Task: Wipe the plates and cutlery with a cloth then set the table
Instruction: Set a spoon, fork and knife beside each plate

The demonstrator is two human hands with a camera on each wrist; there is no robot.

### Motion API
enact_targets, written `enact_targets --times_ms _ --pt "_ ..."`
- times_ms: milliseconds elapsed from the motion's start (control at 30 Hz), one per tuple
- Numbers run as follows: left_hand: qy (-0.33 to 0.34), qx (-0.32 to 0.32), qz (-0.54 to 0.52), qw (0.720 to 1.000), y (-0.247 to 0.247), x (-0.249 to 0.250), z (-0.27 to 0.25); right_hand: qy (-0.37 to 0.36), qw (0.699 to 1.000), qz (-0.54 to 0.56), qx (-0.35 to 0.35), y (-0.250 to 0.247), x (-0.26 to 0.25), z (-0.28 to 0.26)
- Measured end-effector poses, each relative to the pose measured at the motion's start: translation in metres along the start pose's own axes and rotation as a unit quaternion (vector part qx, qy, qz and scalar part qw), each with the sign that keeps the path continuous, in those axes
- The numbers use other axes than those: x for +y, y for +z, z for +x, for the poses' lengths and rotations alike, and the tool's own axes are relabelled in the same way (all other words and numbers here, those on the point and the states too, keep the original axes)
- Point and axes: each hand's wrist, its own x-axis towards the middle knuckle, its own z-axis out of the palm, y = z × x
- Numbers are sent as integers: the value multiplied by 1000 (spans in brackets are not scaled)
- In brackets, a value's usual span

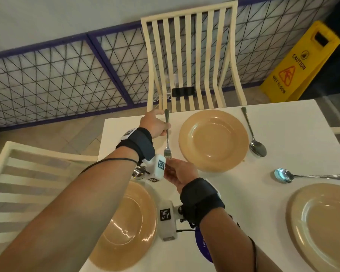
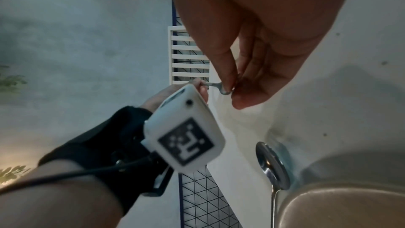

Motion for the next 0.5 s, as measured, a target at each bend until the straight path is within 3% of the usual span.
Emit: enact_targets --times_ms 267,500 --pt "22 -19 120 992 17 -9 28 -24 999 34 20 3 9 20" --pt "95 -10 283 954 26 -15 40 -37 998 43 12 4 11 26"
